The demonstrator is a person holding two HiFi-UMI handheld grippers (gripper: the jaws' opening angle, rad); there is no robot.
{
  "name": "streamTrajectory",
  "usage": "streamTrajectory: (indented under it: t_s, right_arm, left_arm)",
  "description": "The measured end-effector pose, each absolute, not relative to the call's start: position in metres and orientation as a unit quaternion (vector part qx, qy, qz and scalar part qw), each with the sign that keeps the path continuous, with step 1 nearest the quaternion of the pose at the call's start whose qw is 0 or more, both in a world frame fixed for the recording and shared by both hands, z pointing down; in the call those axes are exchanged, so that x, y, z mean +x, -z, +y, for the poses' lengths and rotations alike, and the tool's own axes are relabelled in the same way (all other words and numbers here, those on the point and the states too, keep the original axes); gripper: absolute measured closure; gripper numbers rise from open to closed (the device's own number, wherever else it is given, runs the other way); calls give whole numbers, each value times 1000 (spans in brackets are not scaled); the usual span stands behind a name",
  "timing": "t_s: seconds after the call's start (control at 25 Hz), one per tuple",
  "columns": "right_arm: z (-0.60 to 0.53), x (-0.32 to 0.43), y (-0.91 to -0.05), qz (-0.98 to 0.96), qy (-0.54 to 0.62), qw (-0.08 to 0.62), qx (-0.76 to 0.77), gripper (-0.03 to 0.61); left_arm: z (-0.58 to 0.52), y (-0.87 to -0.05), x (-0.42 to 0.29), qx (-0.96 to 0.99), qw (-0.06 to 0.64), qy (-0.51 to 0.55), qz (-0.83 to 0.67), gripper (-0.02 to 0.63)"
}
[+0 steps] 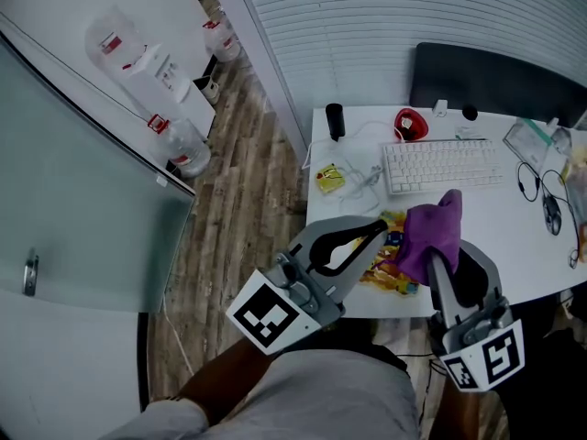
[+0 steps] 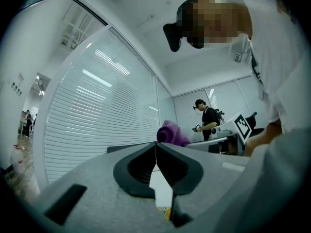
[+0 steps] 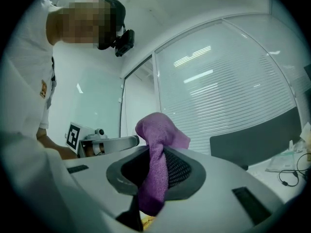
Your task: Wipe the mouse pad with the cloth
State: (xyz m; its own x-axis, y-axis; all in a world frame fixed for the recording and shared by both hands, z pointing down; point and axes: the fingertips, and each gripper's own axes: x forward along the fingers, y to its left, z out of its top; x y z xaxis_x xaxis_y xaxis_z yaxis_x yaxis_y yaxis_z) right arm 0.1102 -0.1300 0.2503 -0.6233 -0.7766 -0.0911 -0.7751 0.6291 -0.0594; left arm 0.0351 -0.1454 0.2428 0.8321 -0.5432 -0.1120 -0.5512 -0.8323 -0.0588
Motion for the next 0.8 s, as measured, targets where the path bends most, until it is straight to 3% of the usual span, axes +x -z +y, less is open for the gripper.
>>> streamTrajectory:
  t_s: [0.8]
  right_arm:
    - [-124,94,-248,897,-14,60,-438,514]
  left_arm:
    - [-144,-245,20,-957,46,-52,283,598]
